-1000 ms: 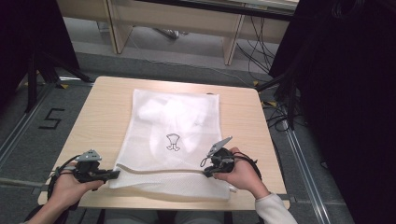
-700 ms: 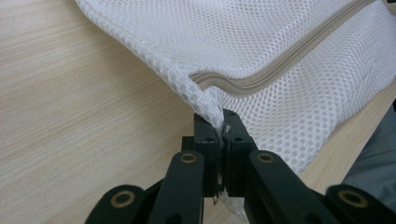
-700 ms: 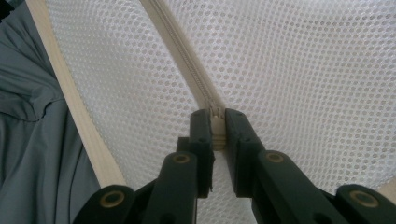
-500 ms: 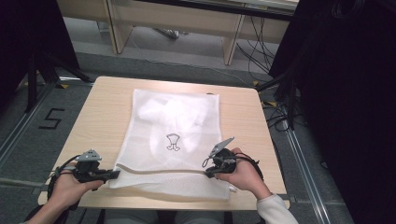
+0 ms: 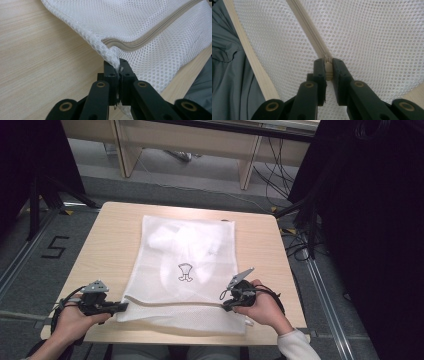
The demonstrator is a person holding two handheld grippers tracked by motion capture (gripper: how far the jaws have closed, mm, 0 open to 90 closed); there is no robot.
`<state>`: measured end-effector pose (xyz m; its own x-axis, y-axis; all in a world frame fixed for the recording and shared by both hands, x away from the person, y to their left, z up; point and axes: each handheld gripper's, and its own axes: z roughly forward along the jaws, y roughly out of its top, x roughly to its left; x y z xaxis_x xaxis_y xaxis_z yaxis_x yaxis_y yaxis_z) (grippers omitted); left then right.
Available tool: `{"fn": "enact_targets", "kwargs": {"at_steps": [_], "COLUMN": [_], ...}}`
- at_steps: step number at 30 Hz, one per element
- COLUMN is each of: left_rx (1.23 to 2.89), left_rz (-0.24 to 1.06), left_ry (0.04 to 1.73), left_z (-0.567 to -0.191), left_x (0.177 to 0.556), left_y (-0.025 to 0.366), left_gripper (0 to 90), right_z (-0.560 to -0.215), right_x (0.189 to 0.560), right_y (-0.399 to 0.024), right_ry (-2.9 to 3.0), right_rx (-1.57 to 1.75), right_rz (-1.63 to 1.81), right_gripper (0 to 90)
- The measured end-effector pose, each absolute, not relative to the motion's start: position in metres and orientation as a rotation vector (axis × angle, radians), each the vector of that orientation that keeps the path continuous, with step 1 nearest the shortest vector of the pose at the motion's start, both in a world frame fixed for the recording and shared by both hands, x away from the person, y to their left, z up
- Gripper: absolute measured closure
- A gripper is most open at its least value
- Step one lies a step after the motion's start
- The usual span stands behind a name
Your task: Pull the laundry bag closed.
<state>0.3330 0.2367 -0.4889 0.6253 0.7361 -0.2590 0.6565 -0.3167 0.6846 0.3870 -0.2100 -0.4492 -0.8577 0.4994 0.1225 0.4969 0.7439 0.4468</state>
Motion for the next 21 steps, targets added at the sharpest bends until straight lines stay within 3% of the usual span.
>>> {"fn": "enact_targets", "kwargs": {"at_steps": [18, 20, 21], "left_rx": [2.051, 1.995, 2.048], "left_rz": [0.133, 0.126, 0.119], "left_ry": [1.092, 1.118, 1.087], "left_z": [-0.4889, -0.4903, -0.489], "left_x": [0.3327, 0.3319, 0.3329], "left_y": [0.2367, 0.2337, 0.237], "left_gripper": [86.2, 86.2, 86.2], "right_z": [-0.4497, -0.4491, -0.4494], "right_x": [0.387, 0.3865, 0.3867], "right_y": [-0.2186, -0.2194, -0.22], "right_ry": [2.921, 2.912, 2.913], "right_rx": [0.86, 0.868, 0.865], "right_rz": [0.737, 0.724, 0.73], "right_gripper": [82.7, 82.7, 82.7]}}
